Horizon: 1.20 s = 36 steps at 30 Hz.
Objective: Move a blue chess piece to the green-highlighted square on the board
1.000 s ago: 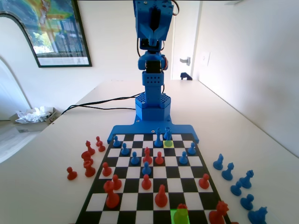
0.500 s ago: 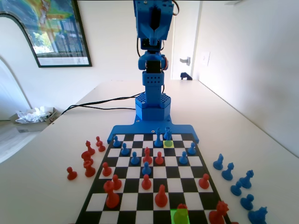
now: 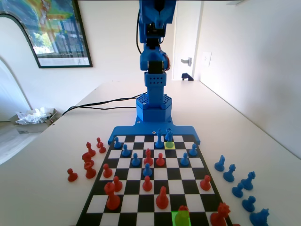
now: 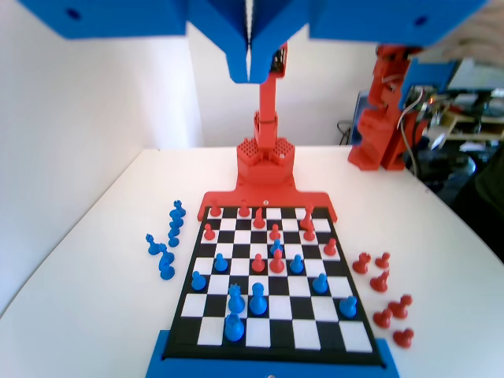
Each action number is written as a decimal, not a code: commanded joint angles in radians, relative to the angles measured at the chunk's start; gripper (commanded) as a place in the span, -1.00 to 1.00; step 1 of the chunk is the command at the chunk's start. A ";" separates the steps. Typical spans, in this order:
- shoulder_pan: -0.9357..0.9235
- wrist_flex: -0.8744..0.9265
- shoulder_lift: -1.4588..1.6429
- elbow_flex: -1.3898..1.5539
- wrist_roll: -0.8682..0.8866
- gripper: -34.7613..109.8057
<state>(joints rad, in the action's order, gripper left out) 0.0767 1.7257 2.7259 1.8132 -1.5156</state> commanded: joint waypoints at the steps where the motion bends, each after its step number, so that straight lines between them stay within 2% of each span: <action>1: 0.023 0.011 -0.083 -0.063 0.012 -0.51; 11: 0.009 -0.067 -0.249 -0.061 0.097 -0.51; 29: -0.025 -0.144 -0.385 0.021 0.147 -0.51; 36: -0.029 -0.193 -0.541 -0.009 0.189 -0.51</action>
<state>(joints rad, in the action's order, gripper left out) 0.0353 1.5509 2.2381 1.8484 -1.3300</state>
